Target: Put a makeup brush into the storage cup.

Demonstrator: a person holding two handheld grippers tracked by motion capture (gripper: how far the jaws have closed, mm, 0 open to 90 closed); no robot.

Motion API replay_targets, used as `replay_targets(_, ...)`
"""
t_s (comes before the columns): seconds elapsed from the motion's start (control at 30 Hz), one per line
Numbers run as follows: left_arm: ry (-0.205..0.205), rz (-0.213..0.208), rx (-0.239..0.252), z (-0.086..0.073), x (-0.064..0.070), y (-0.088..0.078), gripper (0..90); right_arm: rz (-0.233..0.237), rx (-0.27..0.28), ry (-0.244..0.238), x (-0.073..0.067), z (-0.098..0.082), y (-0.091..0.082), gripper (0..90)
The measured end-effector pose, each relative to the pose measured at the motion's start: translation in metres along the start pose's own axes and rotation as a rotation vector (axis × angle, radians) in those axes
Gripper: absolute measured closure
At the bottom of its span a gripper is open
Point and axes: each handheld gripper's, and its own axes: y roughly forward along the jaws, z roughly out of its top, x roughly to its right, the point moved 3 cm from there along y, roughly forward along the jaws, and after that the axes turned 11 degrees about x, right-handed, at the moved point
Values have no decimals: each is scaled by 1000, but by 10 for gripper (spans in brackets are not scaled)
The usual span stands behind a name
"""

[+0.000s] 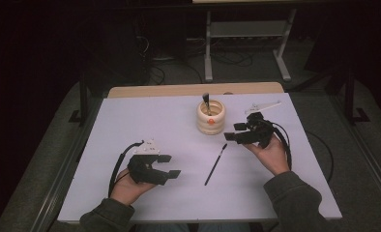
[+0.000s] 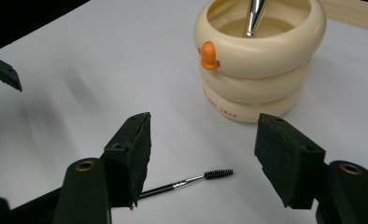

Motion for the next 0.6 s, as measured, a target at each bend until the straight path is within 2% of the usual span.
replay_targets(0.27,-7,1,-13,8,3,13,355,2,4,-3,-2,-7,-4,352)
replay_targets(0.43,4,0,-40,13,6,28,364,0,6,-7,-5,-11,-10,352)
replay_targets(0.5,-5,-7,-49,14,8,34,366,0,10,-12,-4,-13,-11,351)
replay_targets(0.53,15,-17,-59,14,7,37,364,0,7,-7,-5,-14,-11,352)
replay_targets(0.57,15,-17,-59,14,7,37,361,0,7,-7,-5,-14,-11,352)
replay_targets(0.6,10,-25,-83,13,10,42,361,-2,5,-9,-5,-16,-12,352)
